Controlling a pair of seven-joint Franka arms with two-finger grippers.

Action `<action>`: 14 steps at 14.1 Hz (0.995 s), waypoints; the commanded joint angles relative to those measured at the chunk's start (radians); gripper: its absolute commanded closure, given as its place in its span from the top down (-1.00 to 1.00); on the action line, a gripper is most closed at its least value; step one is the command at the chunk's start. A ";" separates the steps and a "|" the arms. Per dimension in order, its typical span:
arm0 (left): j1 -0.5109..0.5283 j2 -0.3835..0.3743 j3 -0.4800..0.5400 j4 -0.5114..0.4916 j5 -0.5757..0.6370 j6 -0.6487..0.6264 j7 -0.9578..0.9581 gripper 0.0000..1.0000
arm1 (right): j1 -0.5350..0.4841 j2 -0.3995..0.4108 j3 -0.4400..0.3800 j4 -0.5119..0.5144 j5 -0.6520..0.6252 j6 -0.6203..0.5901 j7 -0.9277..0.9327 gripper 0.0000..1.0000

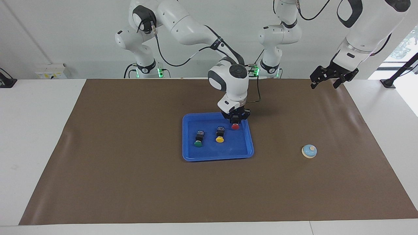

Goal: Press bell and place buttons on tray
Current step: 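Place the red button in the tray nearer the robot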

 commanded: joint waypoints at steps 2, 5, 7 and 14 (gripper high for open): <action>0.001 -0.002 0.003 0.015 -0.010 -0.016 -0.006 1.00 | 0.004 -0.017 -0.005 -0.001 0.014 -0.022 0.046 1.00; 0.001 0.000 0.003 0.015 -0.010 -0.016 -0.006 1.00 | -0.028 -0.052 -0.019 0.026 0.014 -0.107 0.052 1.00; 0.001 0.000 0.004 0.015 -0.010 -0.016 -0.006 1.00 | -0.119 -0.103 -0.020 0.052 0.013 -0.186 0.043 1.00; 0.001 0.000 0.003 0.015 -0.010 -0.016 -0.006 1.00 | -0.416 -0.279 -0.023 0.051 0.004 -0.422 -0.434 1.00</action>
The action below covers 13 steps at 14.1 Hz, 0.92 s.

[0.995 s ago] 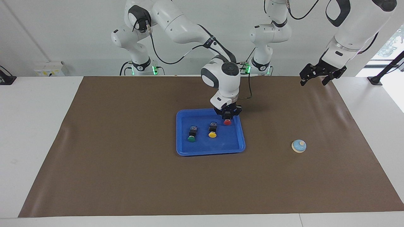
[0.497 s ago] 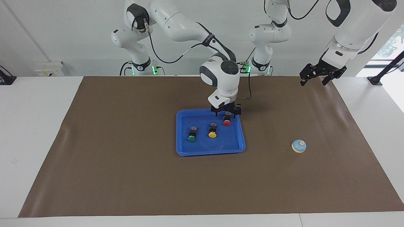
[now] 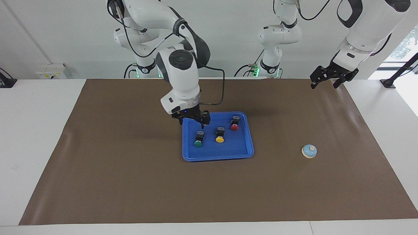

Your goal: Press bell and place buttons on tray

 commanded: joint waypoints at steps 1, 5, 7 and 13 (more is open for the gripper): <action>0.001 -0.002 0.004 0.015 -0.010 -0.016 -0.006 1.00 | -0.080 -0.049 0.010 -0.021 0.001 -0.067 -0.200 1.00; 0.001 -0.002 0.004 0.015 -0.010 -0.016 -0.006 1.00 | -0.244 -0.080 0.010 -0.021 -0.001 -0.119 -0.519 1.00; 0.001 -0.002 0.003 0.015 -0.010 -0.016 -0.006 1.00 | -0.283 -0.099 0.010 -0.021 -0.028 -0.139 -0.586 1.00; 0.001 -0.002 0.003 0.015 -0.010 -0.016 -0.006 1.00 | -0.397 -0.270 0.010 -0.029 -0.061 -0.332 -0.728 1.00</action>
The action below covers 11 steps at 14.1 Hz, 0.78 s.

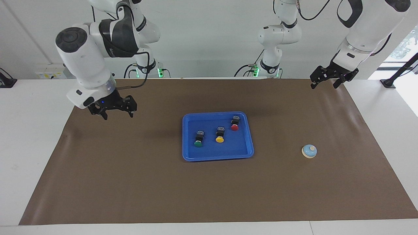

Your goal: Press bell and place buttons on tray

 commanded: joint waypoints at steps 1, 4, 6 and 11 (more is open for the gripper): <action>0.001 0.000 0.003 0.015 -0.010 -0.016 -0.006 1.00 | -0.048 -0.115 0.011 -0.033 -0.008 -0.095 -0.049 1.00; 0.001 -0.002 0.004 0.015 -0.010 -0.016 -0.006 1.00 | -0.081 -0.154 0.015 -0.034 0.007 -0.132 -0.045 1.00; 0.001 -0.002 0.004 0.015 -0.010 -0.016 -0.006 1.00 | -0.089 -0.160 0.017 -0.036 0.010 -0.133 -0.043 1.00; -0.002 -0.017 0.001 -0.037 -0.001 0.081 -0.011 0.38 | -0.080 -0.183 0.018 -0.047 0.010 -0.161 0.007 1.00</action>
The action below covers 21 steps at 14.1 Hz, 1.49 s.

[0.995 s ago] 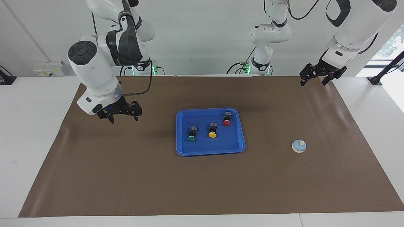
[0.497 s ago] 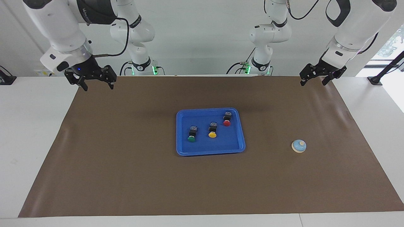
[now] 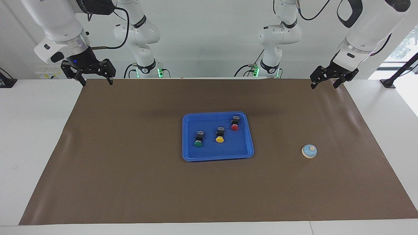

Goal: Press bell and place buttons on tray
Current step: 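Press down on the silver bell again with the left gripper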

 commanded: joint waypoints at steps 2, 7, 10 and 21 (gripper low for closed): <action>-0.001 -0.011 0.003 -0.091 -0.001 0.167 -0.003 -1.00 | -0.012 -0.029 0.015 -0.030 0.015 -0.006 0.029 1.00; 0.033 0.175 0.006 -0.094 0.000 0.406 -0.003 -1.00 | -0.013 -0.029 0.014 -0.027 0.041 -0.006 0.029 1.00; 0.045 0.300 0.007 -0.095 0.002 0.548 -0.003 -1.00 | -0.008 -0.029 0.014 -0.029 0.043 -0.006 0.029 1.00; 0.036 0.396 0.007 -0.149 0.014 0.673 -0.012 -1.00 | -0.012 -0.033 0.014 -0.032 0.040 -0.006 0.026 1.00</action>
